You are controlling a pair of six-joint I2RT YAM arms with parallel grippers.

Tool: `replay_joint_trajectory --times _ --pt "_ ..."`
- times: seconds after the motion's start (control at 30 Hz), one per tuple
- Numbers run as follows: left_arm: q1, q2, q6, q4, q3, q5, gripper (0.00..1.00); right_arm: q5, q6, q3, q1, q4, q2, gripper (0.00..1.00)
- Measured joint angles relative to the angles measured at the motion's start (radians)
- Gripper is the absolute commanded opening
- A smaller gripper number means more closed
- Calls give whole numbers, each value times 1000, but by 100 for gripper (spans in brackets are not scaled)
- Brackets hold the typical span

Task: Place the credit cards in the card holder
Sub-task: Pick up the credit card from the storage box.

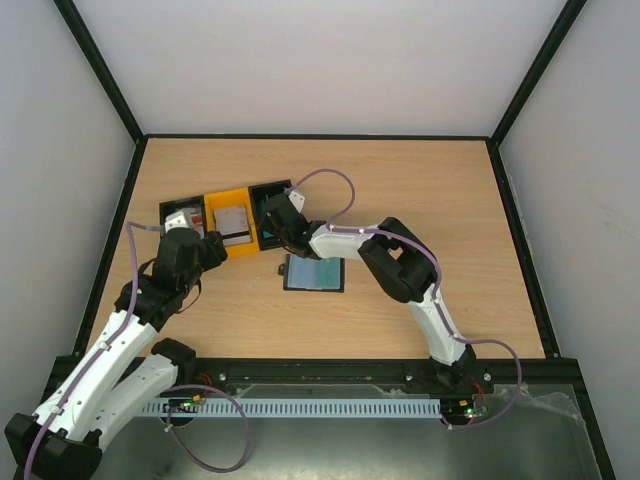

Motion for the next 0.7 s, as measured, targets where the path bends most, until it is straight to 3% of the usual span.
replay_joint_trajectory --times 0.23,0.47,0.7 --pt "0 -17 0 0 0 0 75 0 -32 -40 0 32 -26 2" --pt "0 -47 2 11 0 25 83 3 -46 -136 -3 36 -205 2" --pt "2 -77 24 68 2 134 100 -24 -87 -319 -4 117 -443 2"
